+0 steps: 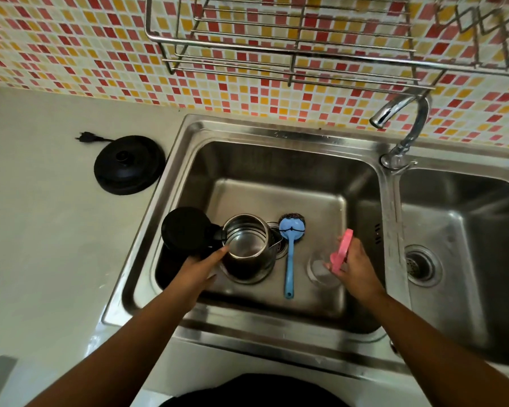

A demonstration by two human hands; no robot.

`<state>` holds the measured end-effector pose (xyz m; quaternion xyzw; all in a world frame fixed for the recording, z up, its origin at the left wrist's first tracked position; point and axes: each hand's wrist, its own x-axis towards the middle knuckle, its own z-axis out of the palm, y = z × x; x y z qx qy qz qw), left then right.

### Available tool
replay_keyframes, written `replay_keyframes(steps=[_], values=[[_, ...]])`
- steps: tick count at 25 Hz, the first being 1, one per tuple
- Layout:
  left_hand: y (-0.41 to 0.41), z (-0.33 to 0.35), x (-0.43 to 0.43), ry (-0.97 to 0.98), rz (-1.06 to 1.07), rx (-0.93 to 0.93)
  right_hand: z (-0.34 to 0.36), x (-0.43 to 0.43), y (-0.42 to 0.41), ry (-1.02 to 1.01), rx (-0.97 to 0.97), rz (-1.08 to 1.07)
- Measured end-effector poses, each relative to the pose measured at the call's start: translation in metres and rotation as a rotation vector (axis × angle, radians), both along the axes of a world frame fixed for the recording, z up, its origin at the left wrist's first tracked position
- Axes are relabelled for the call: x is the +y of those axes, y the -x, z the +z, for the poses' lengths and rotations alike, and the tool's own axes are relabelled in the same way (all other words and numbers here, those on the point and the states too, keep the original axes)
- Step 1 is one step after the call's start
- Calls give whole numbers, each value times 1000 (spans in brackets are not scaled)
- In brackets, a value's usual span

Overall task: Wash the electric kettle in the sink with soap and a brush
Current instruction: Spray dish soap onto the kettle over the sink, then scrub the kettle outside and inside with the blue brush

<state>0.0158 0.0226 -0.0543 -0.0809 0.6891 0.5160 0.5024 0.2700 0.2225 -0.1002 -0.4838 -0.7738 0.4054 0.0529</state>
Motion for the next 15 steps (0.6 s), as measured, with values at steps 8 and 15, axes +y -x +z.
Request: replay_keyframes(steps=[8, 15], values=[[24, 12, -18, -102, -235, 507, 43, -4, 8, 72, -39, 74], [40, 5, -10, -124, -372, 499, 36, -27, 72, -288, 6, 47]])
